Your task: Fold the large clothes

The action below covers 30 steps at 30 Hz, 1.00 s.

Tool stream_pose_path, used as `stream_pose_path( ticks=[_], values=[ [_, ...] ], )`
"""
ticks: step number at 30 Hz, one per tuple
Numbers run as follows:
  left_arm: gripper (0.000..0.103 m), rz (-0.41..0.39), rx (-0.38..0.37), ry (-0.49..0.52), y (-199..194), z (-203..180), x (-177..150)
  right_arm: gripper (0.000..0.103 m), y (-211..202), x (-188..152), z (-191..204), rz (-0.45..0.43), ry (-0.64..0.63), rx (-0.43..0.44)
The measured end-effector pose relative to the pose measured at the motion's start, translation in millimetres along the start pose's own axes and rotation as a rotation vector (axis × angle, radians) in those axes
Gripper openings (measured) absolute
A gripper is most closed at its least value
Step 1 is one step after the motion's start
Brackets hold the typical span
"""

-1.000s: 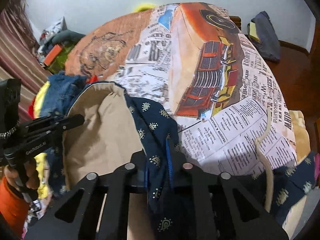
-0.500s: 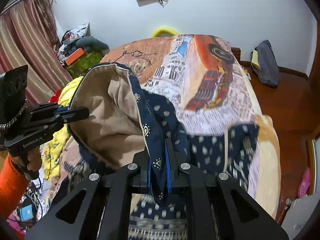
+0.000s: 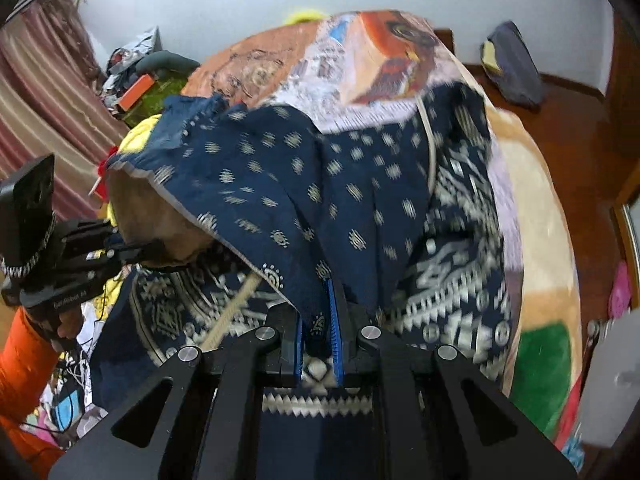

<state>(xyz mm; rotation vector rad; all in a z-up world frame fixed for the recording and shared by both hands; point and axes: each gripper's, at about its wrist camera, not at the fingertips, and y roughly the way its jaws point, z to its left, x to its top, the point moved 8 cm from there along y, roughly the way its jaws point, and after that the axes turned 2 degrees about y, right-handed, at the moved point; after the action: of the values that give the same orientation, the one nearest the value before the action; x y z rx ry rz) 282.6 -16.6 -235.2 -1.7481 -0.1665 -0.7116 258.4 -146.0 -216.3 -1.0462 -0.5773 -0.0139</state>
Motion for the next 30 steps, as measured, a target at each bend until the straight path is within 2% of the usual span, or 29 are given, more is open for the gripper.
stream_pose_path(
  ticks=[4, 7, 12, 15, 17, 21, 25, 30],
  values=[
    [0.013, 0.045, 0.018, -0.014, 8, -2, -23, 0.01, 2, -18, -7, 0.014, 0.028, -0.029],
    [0.028, 0.051, 0.021, -0.055, 4, 4, -34, 0.014, 1, -29, -9, 0.021, 0.033, -0.049],
    [0.044, 0.0, 0.045, -0.101, -26, 17, -43, 0.014, -16, -34, -11, 0.003, 0.045, -0.055],
    [0.044, -0.045, 0.077, -0.115, -51, 27, -40, 0.014, -32, -31, -9, -0.033, 0.034, -0.065],
    [0.044, -0.078, 0.104, -0.116, -66, 36, -34, 0.014, -43, -24, -6, -0.066, 0.018, -0.077],
    [0.051, -0.131, 0.149, -0.136, -81, 54, -12, 0.014, -57, -7, 4, -0.13, -0.008, -0.089],
    [0.051, -0.144, 0.173, -0.137, -71, 70, 18, 0.014, -56, 20, 18, -0.175, -0.052, -0.102],
    [0.051, -0.126, 0.157, -0.144, -41, 80, 55, 0.015, -32, 44, 38, -0.159, -0.079, -0.07]
  ],
)
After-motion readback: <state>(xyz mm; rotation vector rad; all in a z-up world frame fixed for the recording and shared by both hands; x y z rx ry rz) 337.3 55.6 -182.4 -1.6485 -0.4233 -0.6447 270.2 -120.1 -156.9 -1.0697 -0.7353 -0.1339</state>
